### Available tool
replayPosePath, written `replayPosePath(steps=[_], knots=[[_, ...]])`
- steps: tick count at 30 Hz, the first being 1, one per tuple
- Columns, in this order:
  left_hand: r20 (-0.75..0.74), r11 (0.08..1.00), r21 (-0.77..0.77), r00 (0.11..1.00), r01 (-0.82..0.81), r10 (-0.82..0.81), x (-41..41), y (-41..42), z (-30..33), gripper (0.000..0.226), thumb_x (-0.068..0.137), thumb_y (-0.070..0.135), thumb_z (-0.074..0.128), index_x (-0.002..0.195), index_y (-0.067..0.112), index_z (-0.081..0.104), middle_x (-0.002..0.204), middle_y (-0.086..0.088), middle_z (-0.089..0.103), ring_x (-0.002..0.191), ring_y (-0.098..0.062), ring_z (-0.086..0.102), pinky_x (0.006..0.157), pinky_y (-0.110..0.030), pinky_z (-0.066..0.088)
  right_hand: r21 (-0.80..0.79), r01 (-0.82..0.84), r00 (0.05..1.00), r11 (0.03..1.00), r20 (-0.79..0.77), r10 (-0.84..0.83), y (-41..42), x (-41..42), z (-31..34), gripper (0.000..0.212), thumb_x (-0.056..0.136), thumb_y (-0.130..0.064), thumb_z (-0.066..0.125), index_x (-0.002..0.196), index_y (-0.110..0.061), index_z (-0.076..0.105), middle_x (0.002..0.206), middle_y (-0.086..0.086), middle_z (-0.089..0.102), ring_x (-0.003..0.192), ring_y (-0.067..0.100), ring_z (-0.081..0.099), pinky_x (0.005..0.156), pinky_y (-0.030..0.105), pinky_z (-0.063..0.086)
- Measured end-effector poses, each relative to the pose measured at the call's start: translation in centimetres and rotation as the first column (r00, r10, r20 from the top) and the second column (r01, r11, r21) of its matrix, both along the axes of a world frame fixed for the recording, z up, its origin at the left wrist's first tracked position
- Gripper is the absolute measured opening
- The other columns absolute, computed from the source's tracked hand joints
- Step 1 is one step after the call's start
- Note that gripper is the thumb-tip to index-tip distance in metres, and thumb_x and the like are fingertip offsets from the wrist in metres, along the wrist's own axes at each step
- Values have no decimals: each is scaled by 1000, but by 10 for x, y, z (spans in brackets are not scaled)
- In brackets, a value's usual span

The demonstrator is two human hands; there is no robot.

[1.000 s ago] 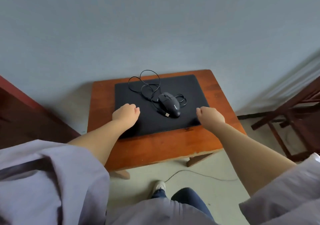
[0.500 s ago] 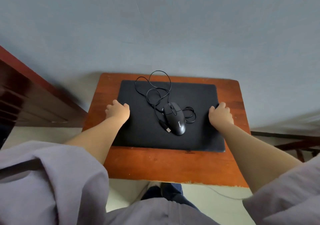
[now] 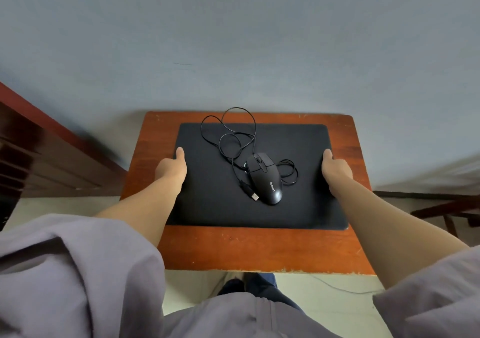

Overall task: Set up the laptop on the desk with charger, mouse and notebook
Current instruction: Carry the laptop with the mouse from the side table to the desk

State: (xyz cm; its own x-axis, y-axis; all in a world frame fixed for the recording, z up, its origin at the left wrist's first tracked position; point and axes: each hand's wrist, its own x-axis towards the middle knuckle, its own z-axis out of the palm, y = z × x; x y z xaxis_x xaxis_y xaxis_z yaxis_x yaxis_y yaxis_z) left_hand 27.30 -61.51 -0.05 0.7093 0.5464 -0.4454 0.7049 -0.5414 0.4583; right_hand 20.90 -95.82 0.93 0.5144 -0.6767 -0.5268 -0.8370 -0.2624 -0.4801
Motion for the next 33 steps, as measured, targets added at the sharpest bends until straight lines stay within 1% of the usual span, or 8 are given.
replayPosePath(steps=[3, 6, 9, 13, 16, 23, 25, 33], knots=[[10, 995, -3, 995, 100, -99, 3, -12, 12, 70, 90, 61, 31, 110, -1, 56, 91, -12, 61, 70, -30, 56, 59, -35, 43, -18, 63, 997, 998, 44, -62, -5, -23, 5, 68, 92, -53, 24, 121, 3, 51, 115, 17, 59, 98, 35, 55, 82, 38, 42], [38, 976, 2, 976, 216, -216, 10, -35, 25, 71, 90, 62, 30, 108, -1, 57, 107, -17, 64, 87, -36, 63, 68, -40, 49, -44, 157, 985, 987, 77, -153, -16, -56, 14, 63, 94, -51, 25, 112, 1, 55, 97, 13, 55, 80, 30, 47, 75, 34, 37], [77, 936, -5, 934, 351, -350, 10, -71, 36, 69, 89, 61, 31, 106, 0, 57, 107, -17, 64, 80, -36, 60, 65, -39, 50, -49, 266, 960, 963, 100, -260, -35, -97, 20, 61, 95, -49, 23, 107, 3, 55, 107, 21, 58, 89, 35, 52, 78, 35, 38], [116, 841, -14, 836, 541, -536, -8, -137, 45, 69, 90, 60, 31, 111, -1, 56, 114, -19, 62, 97, -40, 59, 86, -45, 51, -40, 481, 869, 876, 154, -470, -64, -171, 23, 67, 94, -51, 26, 123, 5, 49, 122, 22, 56, 107, 37, 54, 81, 35, 39], [110, 746, -12, 742, 666, -661, -36, -198, 47, 70, 91, 58, 31, 116, -3, 55, 118, -20, 60, 100, -40, 58, 84, -43, 50, -44, 628, 773, 777, 154, -616, -84, -239, 25, 68, 93, -52, 28, 124, 5, 49, 123, 22, 57, 107, 37, 54, 77, 34, 35], [89, 474, -102, 483, 874, -871, -149, -340, 46, 64, 92, 54, 36, 123, -1, 50, 122, -16, 58, 83, -29, 51, 70, -36, 40, -52, 845, 535, 532, 116, -837, -121, -414, 19, 66, 94, -48, 27, 120, 8, 52, 124, 24, 56, 114, 38, 52, 93, 38, 40], [83, 411, -122, 422, 903, -903, -187, -378, 43, 64, 92, 52, 37, 125, -1, 49, 125, -17, 56, 94, -32, 54, 71, -35, 39, -44, 884, 468, 466, 110, -877, -128, -461, 16, 66, 93, -48, 28, 120, 8, 52, 125, 25, 56, 113, 39, 52, 93, 39, 40], [25, 228, -238, 240, 944, -970, -382, -535, 27, 67, 91, 53, 39, 133, 1, 41, 138, -19, 46, 122, -40, 46, 101, -47, 40, -95, 961, 268, 261, 76, -960, -197, -662, 24, 65, 97, -45, 26, 126, 9, 48, 133, 25, 52, 122, 38, 48, 98, 39, 37]])
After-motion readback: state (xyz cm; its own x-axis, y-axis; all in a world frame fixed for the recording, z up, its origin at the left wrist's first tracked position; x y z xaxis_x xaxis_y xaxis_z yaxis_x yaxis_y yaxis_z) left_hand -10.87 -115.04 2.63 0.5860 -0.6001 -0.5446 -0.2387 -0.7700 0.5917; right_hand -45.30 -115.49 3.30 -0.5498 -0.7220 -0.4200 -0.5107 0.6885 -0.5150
